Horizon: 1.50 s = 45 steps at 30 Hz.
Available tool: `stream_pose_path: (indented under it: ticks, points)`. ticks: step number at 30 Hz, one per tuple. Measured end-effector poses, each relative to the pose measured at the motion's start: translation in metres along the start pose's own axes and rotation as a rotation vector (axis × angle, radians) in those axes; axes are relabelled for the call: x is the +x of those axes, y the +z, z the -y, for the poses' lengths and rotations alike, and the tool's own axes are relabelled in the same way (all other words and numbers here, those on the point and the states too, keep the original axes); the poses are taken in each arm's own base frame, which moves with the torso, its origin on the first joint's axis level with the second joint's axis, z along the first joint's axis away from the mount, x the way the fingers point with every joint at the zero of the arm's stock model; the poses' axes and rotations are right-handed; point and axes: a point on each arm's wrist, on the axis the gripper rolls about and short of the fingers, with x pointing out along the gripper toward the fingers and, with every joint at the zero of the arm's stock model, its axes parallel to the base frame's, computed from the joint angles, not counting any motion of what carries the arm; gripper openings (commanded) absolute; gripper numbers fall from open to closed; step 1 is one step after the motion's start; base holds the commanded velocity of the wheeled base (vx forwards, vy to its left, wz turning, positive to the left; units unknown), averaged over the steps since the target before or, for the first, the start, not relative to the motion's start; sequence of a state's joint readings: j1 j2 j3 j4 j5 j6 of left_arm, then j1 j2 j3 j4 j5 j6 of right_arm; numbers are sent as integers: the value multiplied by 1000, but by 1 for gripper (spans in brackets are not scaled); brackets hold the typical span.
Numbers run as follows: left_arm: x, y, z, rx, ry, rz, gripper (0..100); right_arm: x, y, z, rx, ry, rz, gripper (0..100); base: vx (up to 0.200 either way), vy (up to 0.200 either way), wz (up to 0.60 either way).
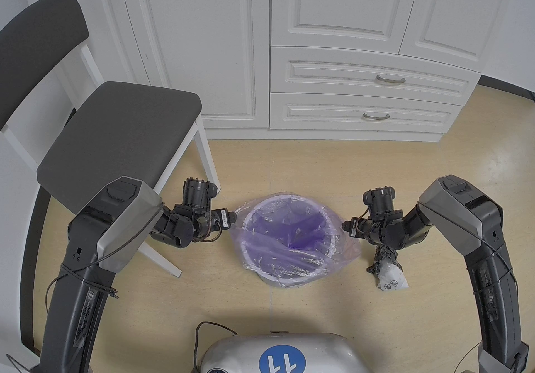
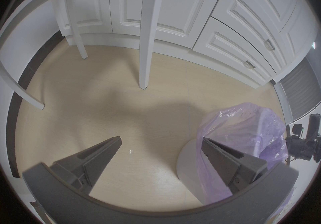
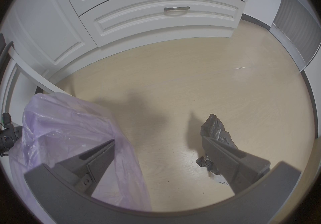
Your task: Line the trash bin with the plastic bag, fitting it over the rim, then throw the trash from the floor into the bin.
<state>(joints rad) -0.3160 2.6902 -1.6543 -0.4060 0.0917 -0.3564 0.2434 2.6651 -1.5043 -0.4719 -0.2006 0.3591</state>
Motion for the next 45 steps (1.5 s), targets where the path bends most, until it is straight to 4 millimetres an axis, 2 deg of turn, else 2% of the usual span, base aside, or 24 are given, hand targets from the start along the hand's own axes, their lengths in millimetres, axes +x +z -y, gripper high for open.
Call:
stream_pose_path:
  ticks: [4,9,12,16,20,25,36,45]
  points:
    - [-2,2,-2,-1,8,2,100,-10,4,0,-7,3,-1,100,0,0,0]
    - [-17,11,1,9,4,12,100,-46,18,-4,-41,24,15,100,0,0,0]
    - [-30,20,3,15,0,28,100,-71,22,-14,-66,59,48,100,0,0,0]
    - [-45,29,9,23,-12,43,100,-97,22,-38,-91,147,149,100,0,0,0]
    - [-55,30,21,39,-18,50,100,-110,2,-62,-139,218,172,100,0,0,0]
    - [-63,25,39,64,-12,60,100,-115,-29,-80,-206,258,116,100,0,0,0]
    - [-72,12,51,108,-36,53,100,-130,-66,-93,-324,295,42,100,0,0,0]
    - [-85,-14,58,244,-66,20,100,-152,-99,-105,-411,362,7,100,0,0,0]
